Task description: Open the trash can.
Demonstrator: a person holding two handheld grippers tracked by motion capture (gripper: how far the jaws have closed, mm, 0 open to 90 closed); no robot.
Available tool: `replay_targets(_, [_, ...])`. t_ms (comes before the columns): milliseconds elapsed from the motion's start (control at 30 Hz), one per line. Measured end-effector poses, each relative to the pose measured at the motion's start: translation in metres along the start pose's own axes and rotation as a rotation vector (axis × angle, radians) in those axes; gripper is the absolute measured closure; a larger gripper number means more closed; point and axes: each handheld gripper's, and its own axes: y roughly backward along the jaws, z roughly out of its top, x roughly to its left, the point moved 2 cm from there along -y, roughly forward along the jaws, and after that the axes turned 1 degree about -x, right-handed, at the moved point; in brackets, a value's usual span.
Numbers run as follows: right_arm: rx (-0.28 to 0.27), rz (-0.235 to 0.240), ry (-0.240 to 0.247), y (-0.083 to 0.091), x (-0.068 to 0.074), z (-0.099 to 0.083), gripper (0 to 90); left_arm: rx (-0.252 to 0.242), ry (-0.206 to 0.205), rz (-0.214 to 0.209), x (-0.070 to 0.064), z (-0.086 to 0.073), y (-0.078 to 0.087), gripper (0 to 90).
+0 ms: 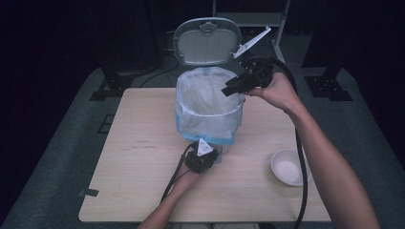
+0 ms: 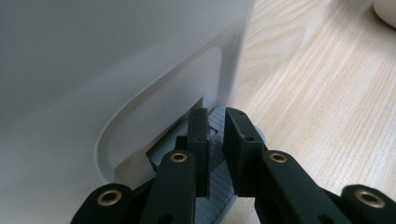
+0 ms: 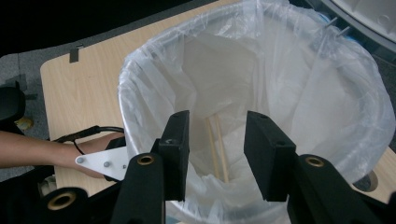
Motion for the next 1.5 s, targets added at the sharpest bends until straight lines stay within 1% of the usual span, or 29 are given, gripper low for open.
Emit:
replay_targets(100, [-0.004,-0.001,-0.01,0.004,0.0,-0.003,58.6,-0.001,0.0,0.0,0.0,0.0,0.0,80.9])
replay_targets(167, [-0.009,-0.003,-0.004,0.007,-0.001,-0.006,58.0,-0.001,0.0,0.0,0.0,0.0,0.0,80.9])
replay_targets(267, [-0.016,0.003,-0.015,0.01,0.0,-0.01,57.9,-0.001,0.0,0.0,0.0,0.0,0.0,80.9])
replay_targets(300, [-0.016,0.003,-0.008,0.011,0.0,-0.012,57.9,-0.001,0.0,0.0,0.0,0.0,0.0,80.9])
replay_targets(367, [-0.016,0.004,-0.015,0.012,0.0,-0.015,57.4,-0.001,0.0,0.0,0.0,0.0,0.0,80.9])
replay_targets(433, [-0.017,0.005,-0.011,0.013,-0.001,-0.018,57.4,-0.001,0.0,0.0,0.0,0.0,0.0,80.9])
replay_targets(567, [-0.015,-0.003,-0.015,0.017,-0.001,-0.024,55.0,-0.001,0.0,0.0,0.0,0.0,0.0,80.9])
replay_targets(667, [-0.027,-0.005,-0.025,0.022,-0.001,-0.028,53.4,-0.002,0.0,0.0,0.0,0.0,0.0,80.9])
replay_targets(767, [-0.037,-0.006,-0.021,0.026,-0.001,-0.034,51.9,-0.002,0.0,0.0,0.0,0.0,0.0,80.9])
replay_targets(833, [-0.036,-0.007,-0.023,0.027,-0.001,-0.038,49.6,-0.002,0.0,0.0,0.0,0.0,0.0,80.9])
replay_targets(967, [-0.031,-0.012,-0.043,0.031,-0.003,-0.044,48.6,-0.002,0.0,0.0,0.0,0.0,0.0,80.9])
replay_targets(1167, [-0.027,-0.01,-0.05,0.036,-0.002,-0.053,44.8,-0.002,0.0,0.0,0.0,0.0,0.0,80.9])
replay_targets(1200, [-0.028,-0.007,-0.051,0.037,-0.002,-0.055,43.7,-0.002,0.0,0.0,0.0,0.0,0.0,80.9])
replay_targets(1267, [-0.032,-0.015,-0.046,0.039,-0.002,-0.059,41.5,-0.002,0.0,0.0,0.0,0.0,0.0,80.9])
replay_targets(1433, [-0.04,-0.007,-0.058,0.043,-0.003,-0.073,40.5,-0.002,0.0,0.0,0.0,0.0,0.0,80.9])
replay_targets(1500, [-0.046,-0.001,-0.064,0.045,-0.003,-0.082,40.3,-0.002,0.0,0.0,0.0,0.0,0.0,80.9])
